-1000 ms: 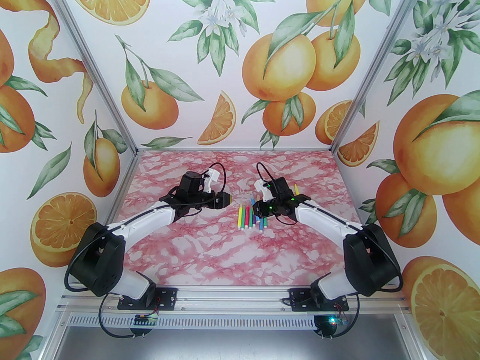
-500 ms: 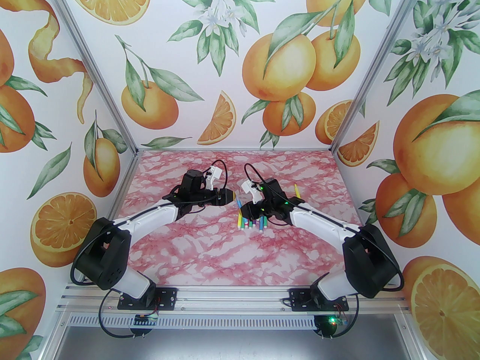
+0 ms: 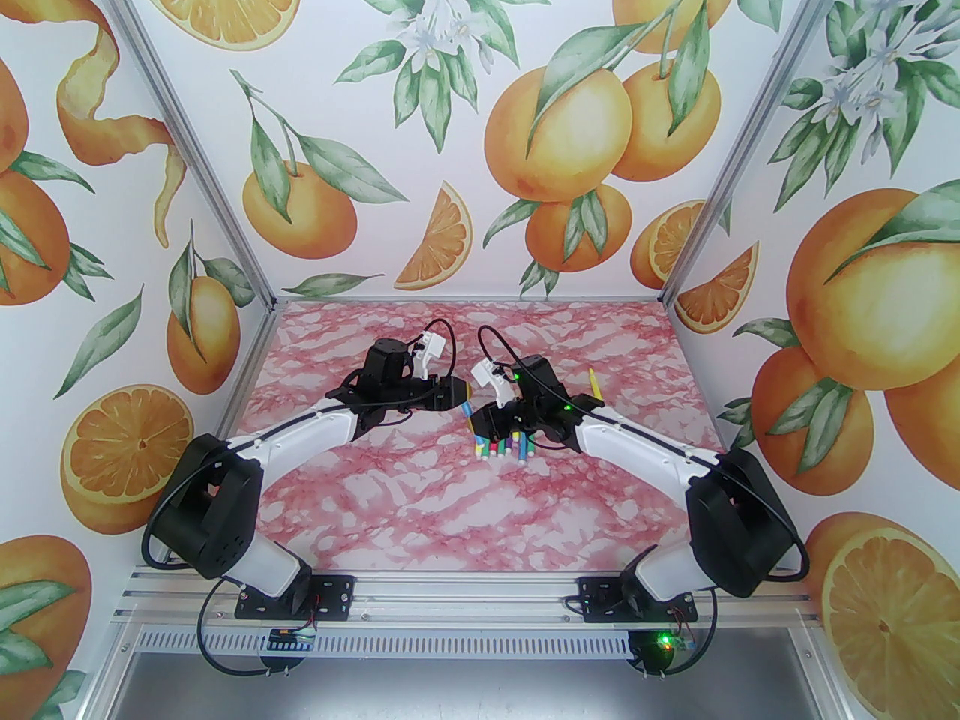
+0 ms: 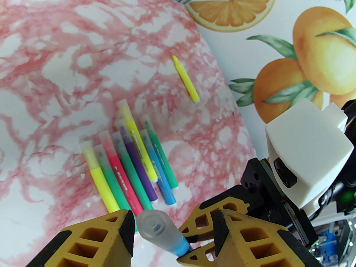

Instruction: Open the pen caps

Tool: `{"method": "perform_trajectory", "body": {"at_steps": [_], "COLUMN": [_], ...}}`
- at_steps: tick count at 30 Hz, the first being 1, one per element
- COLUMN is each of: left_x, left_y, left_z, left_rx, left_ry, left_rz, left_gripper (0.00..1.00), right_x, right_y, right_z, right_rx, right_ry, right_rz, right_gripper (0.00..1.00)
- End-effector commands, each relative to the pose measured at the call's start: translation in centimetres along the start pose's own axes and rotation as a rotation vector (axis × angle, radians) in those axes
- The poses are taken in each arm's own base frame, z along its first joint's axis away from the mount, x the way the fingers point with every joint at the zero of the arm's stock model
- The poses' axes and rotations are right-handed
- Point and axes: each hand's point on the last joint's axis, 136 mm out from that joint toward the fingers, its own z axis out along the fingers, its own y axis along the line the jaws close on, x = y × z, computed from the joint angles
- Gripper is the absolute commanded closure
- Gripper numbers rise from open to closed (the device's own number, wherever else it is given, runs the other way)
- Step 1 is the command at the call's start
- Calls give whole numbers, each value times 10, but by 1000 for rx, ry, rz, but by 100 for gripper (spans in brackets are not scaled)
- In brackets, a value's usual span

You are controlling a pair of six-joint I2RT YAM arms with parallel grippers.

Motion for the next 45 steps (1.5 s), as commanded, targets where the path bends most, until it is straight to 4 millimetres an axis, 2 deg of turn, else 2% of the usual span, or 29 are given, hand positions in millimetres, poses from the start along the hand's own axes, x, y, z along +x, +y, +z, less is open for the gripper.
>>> {"method": "perform_trajectory", "body": {"at_steps": [1,10,16,20,26,32,39,45], "left_x": [-17,-16,-16,-17,-19,-24,-26,-31], "left_y": [-18,-18,-17,-18,-22,-35,-42,-42], "left_z": [-1,-2,-1,-1,-2,-6,-12,-16], "left_rx": [50,46,43,46,62,107,125,115], "left_ry": [-35,-32,-26,-28,-36,-48,-59,-78], "left_rz": [38,35,26,25,25,29,29,19], "left_gripper": [53,66,83,87,95,100,100,100], "right_x": [-19,-19,-17,-18,-17,-18,-17,-15], "right_y": [15,17,18,18,16,14,12,14], "right_z": [-7,-6,-6,-7,-8,-4,2,1], "right_rx": [-39,-50,-57,-55,-47,-48,-55,-64], "right_ry": [-59,-59,-62,-69,-87,-102,-94,-92], "right_rz": [-54,-55,-55,-56,-56,-50,-45,-49], "right_gripper": [94,94,94,92,70,61,62,77]}}
